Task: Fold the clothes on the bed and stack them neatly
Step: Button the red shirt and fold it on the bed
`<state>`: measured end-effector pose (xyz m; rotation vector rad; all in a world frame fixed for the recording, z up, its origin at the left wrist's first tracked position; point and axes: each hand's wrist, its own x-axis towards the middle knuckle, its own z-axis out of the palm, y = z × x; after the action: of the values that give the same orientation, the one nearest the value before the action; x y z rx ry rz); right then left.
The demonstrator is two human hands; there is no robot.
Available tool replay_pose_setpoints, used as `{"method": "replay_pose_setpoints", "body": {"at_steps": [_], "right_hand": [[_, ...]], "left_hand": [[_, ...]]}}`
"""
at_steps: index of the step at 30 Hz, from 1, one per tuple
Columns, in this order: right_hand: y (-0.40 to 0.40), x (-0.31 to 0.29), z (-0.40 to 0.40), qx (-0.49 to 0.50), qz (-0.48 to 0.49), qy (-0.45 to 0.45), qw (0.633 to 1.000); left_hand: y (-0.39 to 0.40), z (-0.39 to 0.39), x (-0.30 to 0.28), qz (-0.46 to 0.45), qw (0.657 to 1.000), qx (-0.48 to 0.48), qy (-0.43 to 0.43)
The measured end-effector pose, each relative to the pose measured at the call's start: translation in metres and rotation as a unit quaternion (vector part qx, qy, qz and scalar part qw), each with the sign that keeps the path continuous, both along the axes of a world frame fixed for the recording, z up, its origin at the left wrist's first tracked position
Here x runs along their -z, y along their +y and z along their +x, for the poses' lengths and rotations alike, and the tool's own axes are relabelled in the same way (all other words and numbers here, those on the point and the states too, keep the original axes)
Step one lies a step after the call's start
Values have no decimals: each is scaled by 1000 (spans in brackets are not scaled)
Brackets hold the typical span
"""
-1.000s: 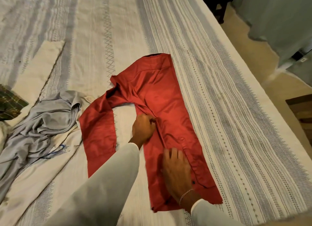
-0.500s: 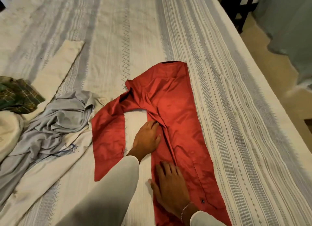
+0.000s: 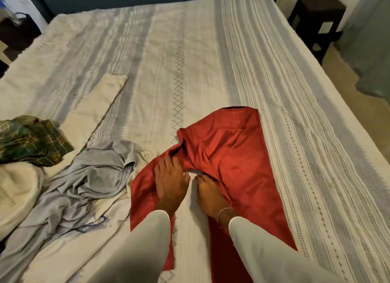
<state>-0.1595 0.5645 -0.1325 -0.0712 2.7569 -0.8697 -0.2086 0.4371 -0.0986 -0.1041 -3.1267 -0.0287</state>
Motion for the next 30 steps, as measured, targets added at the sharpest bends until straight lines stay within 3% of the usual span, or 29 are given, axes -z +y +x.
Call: {"method": "replay_pose_setpoints", "body": {"at_steps": [3,5,7,10,12,14,15,17,19,21,23,25,28,30], "right_hand": [[-11,-5,-31,117,-93,-10,989],[-19,-9,-43,208,-180,-42,960],[-27,-5,-54,272,-313,-86,906],[-30,-7,-59,367,-505,-85,777],[-28,-17,-60,419,-598,-92,677],[-20,-33,-62,417,-644,-109,632],[-14,-43,-63,400,-652,-113,635],[-1,-57,-66,365,-628,-116,677],[15,-70,-69,347,-590,-109,721],[44,-80,-74,371,-565,-96,730],[85,-79,-78,420,-553,-96,713],[130,-73,-78,456,-531,-109,706],[184,-62,-74,460,-449,-144,752],[200,-56,-74,423,-375,-188,803]], "left_hand": [[-13,-30,-5,-6,998,-52,-24],[-18,-47,-5,51,993,-86,-69],[-28,-68,3,140,978,-120,-101],[-30,-92,-4,273,946,-128,-118],[-16,-103,-18,425,877,-150,-165],[6,-114,-36,573,758,-204,-234],[18,-118,-44,630,695,-216,-273],[43,-126,-60,688,608,-198,-342],[65,-129,-76,696,550,-143,-439],[84,-133,-83,696,521,-101,-484],[96,-138,-79,707,550,-97,-434],[95,-138,-69,691,633,-109,-331],[78,-140,-34,574,777,-126,-226],[65,-137,-10,468,845,-132,-221]]}}
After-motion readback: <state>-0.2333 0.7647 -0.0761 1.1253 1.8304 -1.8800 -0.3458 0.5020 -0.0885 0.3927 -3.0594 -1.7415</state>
